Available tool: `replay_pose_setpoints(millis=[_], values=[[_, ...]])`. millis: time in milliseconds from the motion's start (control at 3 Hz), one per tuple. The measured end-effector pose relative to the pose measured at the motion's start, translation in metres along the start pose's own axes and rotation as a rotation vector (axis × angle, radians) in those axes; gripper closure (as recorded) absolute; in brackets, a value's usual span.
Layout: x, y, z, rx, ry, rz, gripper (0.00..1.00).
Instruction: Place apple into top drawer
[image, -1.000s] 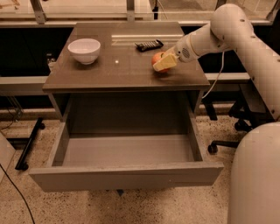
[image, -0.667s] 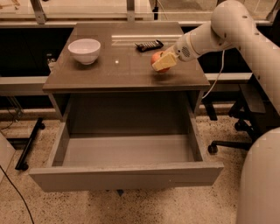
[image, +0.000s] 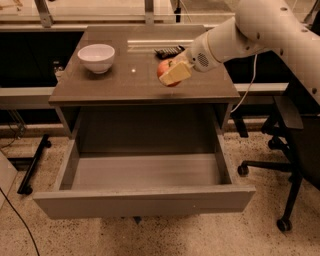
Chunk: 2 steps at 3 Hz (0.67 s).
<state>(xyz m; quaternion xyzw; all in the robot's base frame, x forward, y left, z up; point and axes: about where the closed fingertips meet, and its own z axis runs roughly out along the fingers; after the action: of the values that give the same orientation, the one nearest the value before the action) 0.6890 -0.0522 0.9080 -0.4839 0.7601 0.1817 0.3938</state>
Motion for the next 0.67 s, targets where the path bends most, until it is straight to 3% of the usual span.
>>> replay_pose_setpoints(millis=[333, 667], values=[[-0.009, 0.059, -0.002, -0.051, -0.005, 0.019, 1.0], [0.01, 0.121, 0.004, -0.092, 0.026, 0.097, 1.0]])
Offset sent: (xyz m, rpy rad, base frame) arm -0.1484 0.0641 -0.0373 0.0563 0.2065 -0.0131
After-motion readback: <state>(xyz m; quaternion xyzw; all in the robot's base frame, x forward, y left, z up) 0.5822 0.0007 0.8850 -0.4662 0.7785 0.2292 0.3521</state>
